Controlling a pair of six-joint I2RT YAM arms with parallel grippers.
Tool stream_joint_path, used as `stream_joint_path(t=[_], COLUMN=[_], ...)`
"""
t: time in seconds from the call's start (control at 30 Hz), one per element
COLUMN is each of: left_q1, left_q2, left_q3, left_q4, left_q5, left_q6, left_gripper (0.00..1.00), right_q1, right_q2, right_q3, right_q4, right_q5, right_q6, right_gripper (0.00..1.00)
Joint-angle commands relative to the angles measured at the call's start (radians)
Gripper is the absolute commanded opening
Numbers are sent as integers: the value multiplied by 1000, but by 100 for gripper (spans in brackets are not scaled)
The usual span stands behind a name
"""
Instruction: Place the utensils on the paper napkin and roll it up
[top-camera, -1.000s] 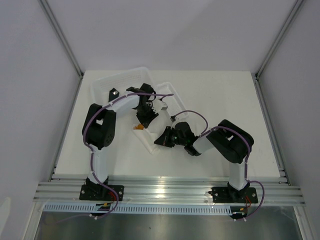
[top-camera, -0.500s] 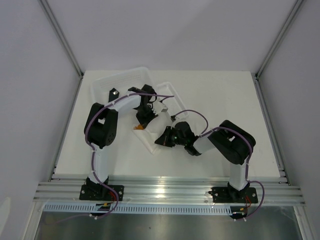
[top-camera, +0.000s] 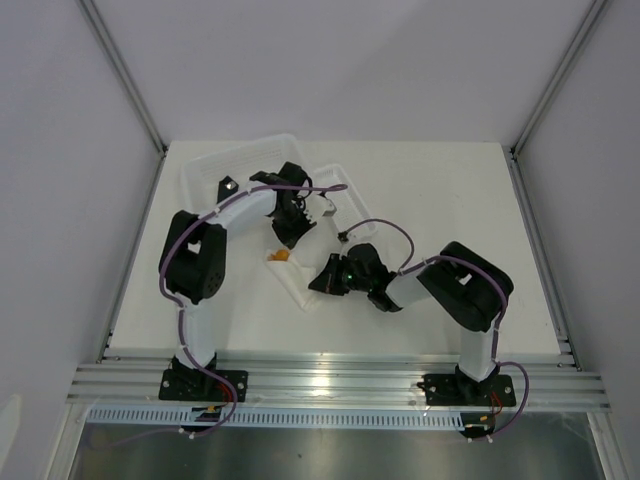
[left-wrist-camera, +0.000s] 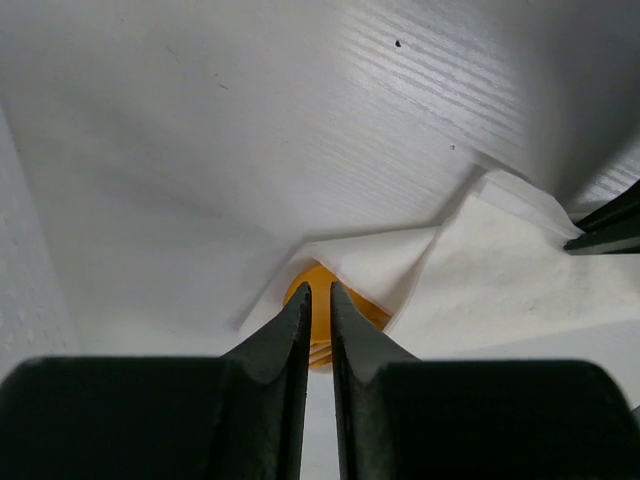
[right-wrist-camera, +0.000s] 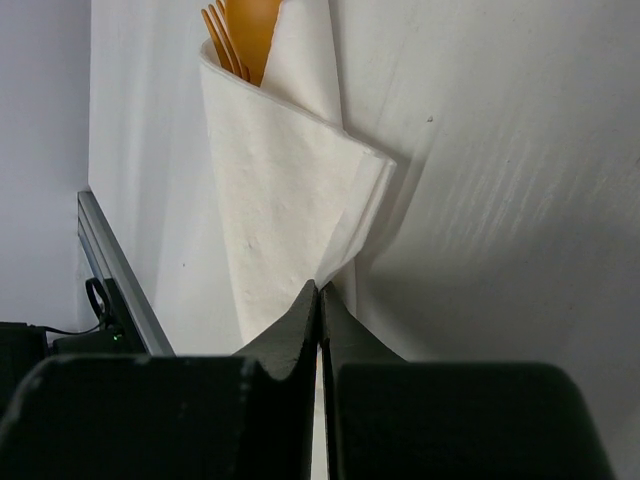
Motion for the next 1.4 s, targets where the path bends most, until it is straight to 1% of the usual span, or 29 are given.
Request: stream_joint_path(t=[0.0, 0.1, 0.23, 0.47, 0.63, 0.7, 0.8, 0.93, 1.0, 1.03, 1.1, 1.13, 1.17, 1.23, 1.33, 1.37], left_q1=[-21, -39, -47, -56, -73, -84, -85, -72, -56, -49, -24, -16, -1, 20, 40, 42], left_q2=[-21, -21, 35, 27, 30, 24, 15, 12, 2, -4, -42, -60, -77, -125, -177, -195], left_q3=[-21, -58, -26, -45, -53, -74, -88, -79, -46, -5, 11, 26, 25, 22, 8, -22], left_q4=[16, 37, -16, -53, -49, -35, -15, 3, -9, -13, -12, -3, 12, 46, 80, 86], left_q5=[1, 5, -42, -65, -108, -128, -130, -122, -89, -81, -82, -88, -105, -125, -157, -153], left_q6=[42, 85, 105, 172, 183, 191, 186, 145, 119, 103, 69, 60, 40, 10, -12, -13], left_gripper=[16, 16, 14, 15, 15, 14, 13, 13, 15, 17, 20, 23, 27, 32, 33, 32], right_q1=[21, 22, 24, 30, 30, 30, 30, 22, 21, 19, 10, 7, -1, -7, -21, -24], right_q2=[-33, -33, -59, -108, -120, -121, -98, -61, -42, -38, -27, -22, -19, -15, -10, -9], right_q3=[21, 21, 17, 32, 44, 50, 73, 92, 93, 93, 86, 83, 77, 75, 66, 60], right_q4=[1, 0, -16, -63, -88, -114, -184, -218, -235, -235, -226, -220, -214, -201, -180, -172], right_q5=[-1, 9, 38, 97, 125, 158, 222, 221, 220, 209, 192, 177, 171, 161, 134, 116], right_q6=[-13, -10, -19, -88, -110, -114, -125, -111, -96, -91, -75, -67, -62, -50, -21, -12], right_gripper=[0, 0, 0, 0, 0, 0, 0, 0, 0, 0, 0, 0, 0, 0, 0, 0])
